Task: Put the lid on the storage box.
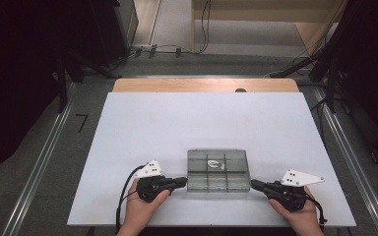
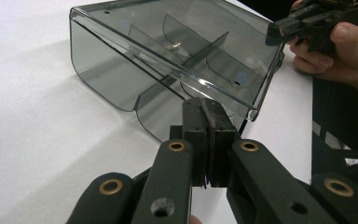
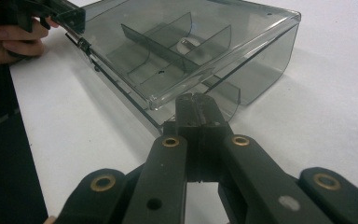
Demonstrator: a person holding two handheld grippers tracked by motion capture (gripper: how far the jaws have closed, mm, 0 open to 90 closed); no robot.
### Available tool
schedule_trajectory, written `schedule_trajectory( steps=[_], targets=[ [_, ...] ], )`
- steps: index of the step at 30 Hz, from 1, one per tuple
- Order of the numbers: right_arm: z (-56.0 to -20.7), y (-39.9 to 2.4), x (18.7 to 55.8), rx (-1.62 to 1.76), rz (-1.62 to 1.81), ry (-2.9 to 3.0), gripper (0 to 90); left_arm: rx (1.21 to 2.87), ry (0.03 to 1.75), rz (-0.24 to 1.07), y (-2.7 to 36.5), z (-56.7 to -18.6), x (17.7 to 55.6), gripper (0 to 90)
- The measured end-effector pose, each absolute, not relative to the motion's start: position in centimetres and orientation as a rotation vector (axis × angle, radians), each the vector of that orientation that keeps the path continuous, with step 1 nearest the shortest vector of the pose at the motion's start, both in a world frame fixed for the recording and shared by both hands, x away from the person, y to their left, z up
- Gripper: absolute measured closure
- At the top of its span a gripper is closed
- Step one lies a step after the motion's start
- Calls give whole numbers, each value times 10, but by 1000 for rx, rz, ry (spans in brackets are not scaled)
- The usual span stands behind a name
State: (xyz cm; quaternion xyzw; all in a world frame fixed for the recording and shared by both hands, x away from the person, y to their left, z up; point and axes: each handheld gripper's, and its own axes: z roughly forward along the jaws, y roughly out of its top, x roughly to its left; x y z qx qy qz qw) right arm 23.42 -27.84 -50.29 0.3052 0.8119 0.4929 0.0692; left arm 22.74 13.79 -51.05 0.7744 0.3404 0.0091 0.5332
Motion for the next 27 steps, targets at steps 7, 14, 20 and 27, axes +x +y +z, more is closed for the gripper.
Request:
schedule_trajectory(
  steps=[7,14,20,27],
  targets=[
    [-502,-279,234,916,1495,2439,871,1833,796,20,142,-508,222,874],
    [-499,-281,234,914,1512,2415,841,1813,809,62,145,-506,222,794],
    [-495,-282,234,938,1479,2351,603,1792,818,139,148,-503,219,598],
    [-489,-290,237,949,1508,2291,363,1748,808,199,156,-497,217,426]
  ],
)
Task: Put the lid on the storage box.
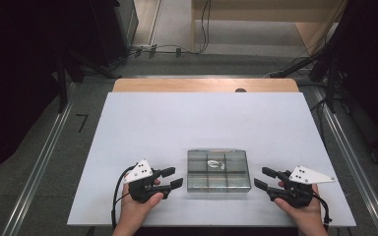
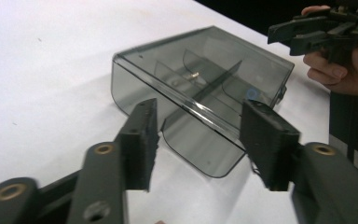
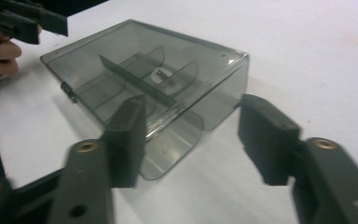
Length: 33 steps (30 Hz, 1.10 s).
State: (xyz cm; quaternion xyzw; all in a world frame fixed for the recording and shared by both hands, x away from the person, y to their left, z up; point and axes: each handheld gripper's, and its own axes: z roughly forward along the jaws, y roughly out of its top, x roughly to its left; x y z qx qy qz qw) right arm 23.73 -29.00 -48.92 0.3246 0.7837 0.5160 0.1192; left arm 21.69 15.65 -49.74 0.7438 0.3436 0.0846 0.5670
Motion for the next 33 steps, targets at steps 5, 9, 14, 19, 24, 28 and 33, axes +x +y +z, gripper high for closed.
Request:
schedule_trajectory(
  steps=[5,9,14,19,24,28,33],
  targets=[
    [-485,-297,239,956,1525,2254,291,1733,812,235,163,-496,217,326],
    [-483,-301,240,950,1510,2234,234,1725,827,253,167,-496,217,251],
    [-481,-308,243,958,1517,2206,172,1714,829,279,173,-495,217,173],
    [-480,-316,245,976,1521,2179,154,1692,836,296,182,-494,216,117],
    [-481,-322,247,988,1517,2164,147,1686,840,305,188,-494,216,102],
    [-481,-325,248,996,1513,2158,140,1690,844,319,192,-494,216,97],
    [-482,-330,249,994,1516,2151,119,1696,841,335,196,-494,216,81]
  ],
)
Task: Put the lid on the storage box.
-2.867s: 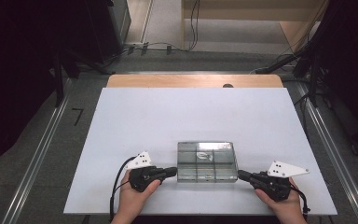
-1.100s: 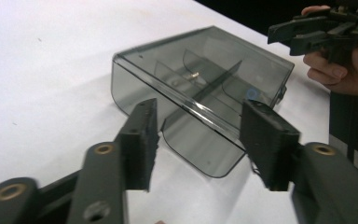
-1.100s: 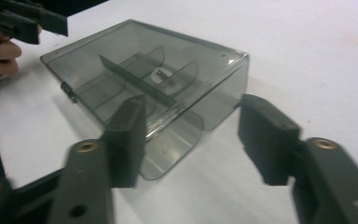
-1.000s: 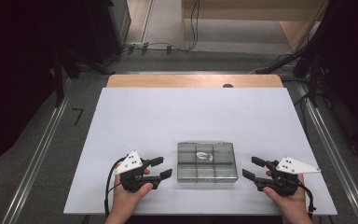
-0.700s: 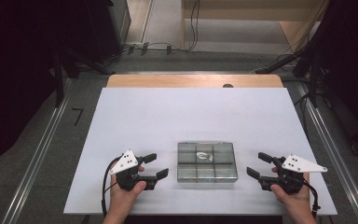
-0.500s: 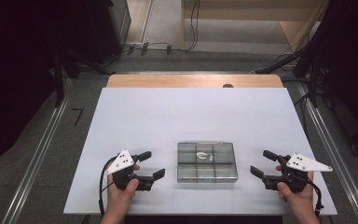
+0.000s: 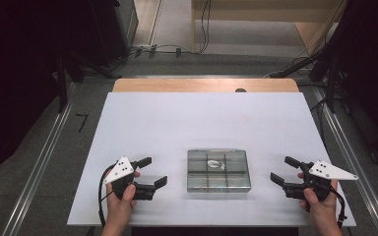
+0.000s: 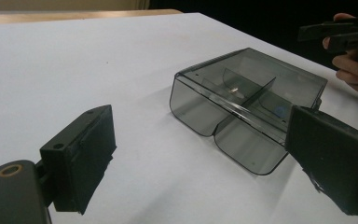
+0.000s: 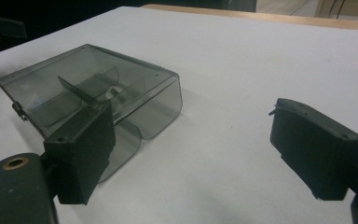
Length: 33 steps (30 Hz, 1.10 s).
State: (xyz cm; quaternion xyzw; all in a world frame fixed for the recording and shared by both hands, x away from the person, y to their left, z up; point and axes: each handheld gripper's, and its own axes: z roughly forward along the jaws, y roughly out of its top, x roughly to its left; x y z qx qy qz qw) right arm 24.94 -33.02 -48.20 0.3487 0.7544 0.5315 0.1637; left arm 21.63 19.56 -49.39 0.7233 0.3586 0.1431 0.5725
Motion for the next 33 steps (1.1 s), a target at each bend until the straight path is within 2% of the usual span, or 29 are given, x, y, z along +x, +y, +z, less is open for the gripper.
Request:
schedule_trajectory(
  steps=[12,30,32,33],
  targets=[
    [-482,-346,253,1019,1515,2099,91,1674,875,398,216,-493,213,14],
    [-484,-362,254,1036,1526,2017,73,1633,882,456,241,-498,212,0],
    [-484,-363,254,1031,1527,2017,5,1637,884,456,242,-499,212,0],
    [-485,-364,254,1036,1533,2014,1,1636,886,455,242,-499,212,0]
  ],
)
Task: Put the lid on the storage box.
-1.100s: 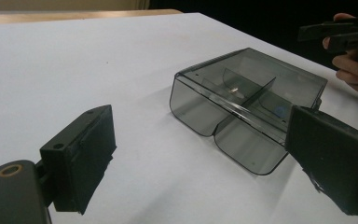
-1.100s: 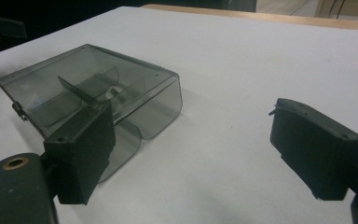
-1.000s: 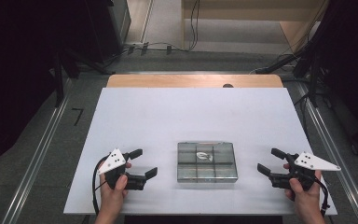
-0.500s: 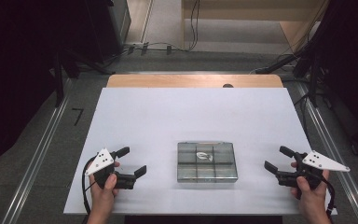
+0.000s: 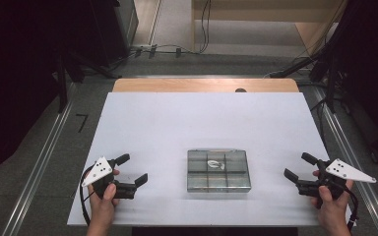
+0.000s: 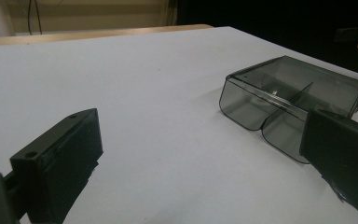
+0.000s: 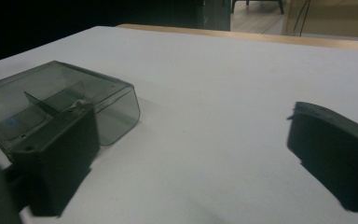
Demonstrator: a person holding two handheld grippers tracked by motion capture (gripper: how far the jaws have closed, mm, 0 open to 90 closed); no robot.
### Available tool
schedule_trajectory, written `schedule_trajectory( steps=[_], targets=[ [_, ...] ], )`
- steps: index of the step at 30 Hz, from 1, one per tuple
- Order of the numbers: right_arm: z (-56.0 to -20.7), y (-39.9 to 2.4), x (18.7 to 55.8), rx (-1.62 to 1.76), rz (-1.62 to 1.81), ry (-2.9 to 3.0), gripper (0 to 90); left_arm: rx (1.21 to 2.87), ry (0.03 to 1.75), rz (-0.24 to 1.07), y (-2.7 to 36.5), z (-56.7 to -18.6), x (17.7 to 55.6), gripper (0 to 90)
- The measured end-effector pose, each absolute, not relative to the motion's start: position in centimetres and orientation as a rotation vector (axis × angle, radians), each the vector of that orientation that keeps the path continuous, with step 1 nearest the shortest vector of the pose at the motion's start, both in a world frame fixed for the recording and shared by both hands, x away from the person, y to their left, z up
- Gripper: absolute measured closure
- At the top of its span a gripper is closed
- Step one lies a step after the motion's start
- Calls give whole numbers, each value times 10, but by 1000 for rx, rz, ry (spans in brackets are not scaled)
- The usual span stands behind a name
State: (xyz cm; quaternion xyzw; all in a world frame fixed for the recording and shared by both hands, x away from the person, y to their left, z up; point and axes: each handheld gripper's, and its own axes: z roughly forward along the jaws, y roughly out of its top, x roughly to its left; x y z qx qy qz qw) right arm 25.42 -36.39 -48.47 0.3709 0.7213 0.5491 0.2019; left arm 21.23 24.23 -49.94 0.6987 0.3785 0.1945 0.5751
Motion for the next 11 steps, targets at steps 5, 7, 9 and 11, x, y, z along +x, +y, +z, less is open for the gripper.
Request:
schedule_trajectory(
  steps=[5,7,9,11],
  targets=[
    [-484,-365,254,1040,1535,1995,1,1636,891,449,243,-500,213,0],
    [-484,-365,254,1050,1534,1993,1,1636,893,449,243,-501,213,0],
    [-485,-365,254,1051,1534,1993,0,1638,894,446,242,-501,214,0],
    [-485,-364,254,1049,1529,1995,0,1638,898,446,242,-501,214,0]
  ],
)
